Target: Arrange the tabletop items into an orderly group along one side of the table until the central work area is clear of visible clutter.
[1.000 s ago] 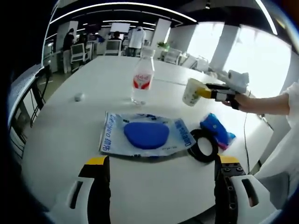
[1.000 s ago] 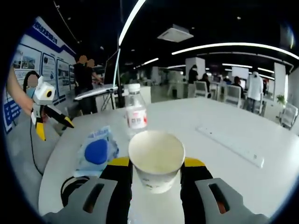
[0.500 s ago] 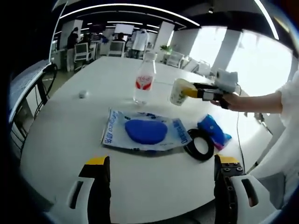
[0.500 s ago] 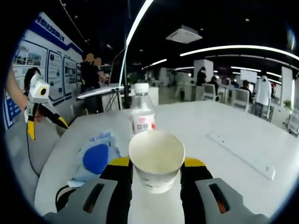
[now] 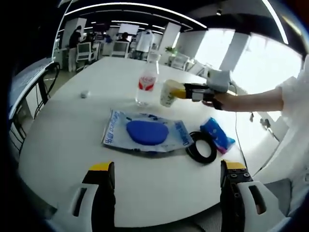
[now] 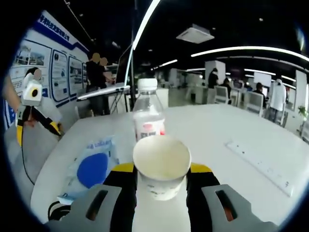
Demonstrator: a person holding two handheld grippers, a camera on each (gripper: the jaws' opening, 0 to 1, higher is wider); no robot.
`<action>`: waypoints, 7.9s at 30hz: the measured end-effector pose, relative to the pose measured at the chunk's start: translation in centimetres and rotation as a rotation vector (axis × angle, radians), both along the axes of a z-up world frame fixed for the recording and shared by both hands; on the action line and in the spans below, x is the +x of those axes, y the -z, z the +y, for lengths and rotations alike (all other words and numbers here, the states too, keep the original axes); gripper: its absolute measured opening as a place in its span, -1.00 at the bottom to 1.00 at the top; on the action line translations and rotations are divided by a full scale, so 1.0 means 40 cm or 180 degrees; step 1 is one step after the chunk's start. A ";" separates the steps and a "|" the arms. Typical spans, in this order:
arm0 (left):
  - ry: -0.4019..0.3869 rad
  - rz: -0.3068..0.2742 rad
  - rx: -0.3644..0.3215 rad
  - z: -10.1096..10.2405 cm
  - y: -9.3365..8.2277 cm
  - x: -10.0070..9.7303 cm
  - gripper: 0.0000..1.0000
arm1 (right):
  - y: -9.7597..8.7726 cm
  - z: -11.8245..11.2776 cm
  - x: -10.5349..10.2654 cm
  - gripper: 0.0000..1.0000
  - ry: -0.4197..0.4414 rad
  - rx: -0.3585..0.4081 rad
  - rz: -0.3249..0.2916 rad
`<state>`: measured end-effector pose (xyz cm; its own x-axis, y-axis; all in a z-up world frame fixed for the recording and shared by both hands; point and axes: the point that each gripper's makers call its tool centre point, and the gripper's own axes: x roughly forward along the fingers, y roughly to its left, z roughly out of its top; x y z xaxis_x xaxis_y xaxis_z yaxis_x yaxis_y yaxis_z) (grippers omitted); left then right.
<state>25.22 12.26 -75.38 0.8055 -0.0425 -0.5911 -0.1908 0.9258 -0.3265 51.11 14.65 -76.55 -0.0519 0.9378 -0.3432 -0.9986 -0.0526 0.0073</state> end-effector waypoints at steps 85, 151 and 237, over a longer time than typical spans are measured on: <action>0.0697 -0.0402 0.0044 -0.092 -0.053 0.160 0.63 | -0.106 -0.560 -0.037 0.11 0.1618 0.0149 0.0581; 0.0456 -0.0087 0.0262 0.196 0.017 0.124 0.60 | -0.092 -0.535 -0.212 -0.03 0.1755 0.0040 0.0807; 0.0130 0.0306 -0.0238 0.274 0.158 0.114 -1.00 | 0.132 -0.242 -0.362 -0.97 0.1503 -0.1122 0.1540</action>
